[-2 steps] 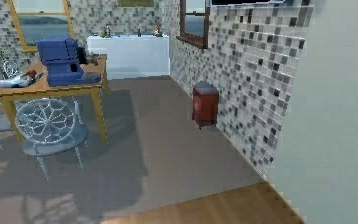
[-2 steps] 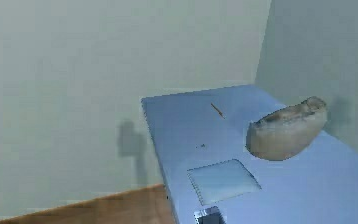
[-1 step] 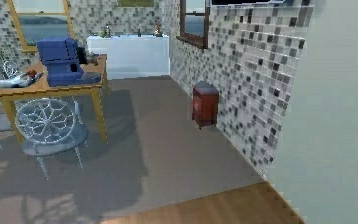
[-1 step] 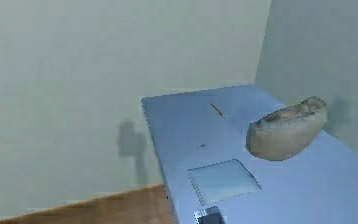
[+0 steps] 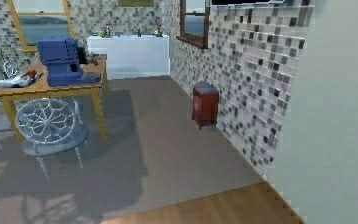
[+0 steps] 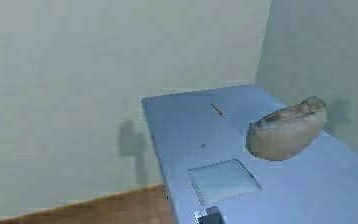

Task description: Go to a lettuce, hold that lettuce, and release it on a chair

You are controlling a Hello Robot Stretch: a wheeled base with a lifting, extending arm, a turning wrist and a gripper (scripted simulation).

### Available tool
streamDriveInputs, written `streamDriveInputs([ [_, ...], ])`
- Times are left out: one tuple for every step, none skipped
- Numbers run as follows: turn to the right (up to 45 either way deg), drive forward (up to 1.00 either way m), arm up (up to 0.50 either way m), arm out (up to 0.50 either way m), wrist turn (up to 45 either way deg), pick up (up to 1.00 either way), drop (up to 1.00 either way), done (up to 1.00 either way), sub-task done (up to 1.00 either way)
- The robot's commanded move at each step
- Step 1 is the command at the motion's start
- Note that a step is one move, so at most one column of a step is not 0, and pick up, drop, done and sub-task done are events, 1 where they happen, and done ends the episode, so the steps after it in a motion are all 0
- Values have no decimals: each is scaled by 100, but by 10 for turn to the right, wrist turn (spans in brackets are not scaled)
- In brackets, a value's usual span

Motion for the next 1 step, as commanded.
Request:
streamDriveInputs([
  [450, 0, 0, 0, 0, 0, 0, 0, 0],
])
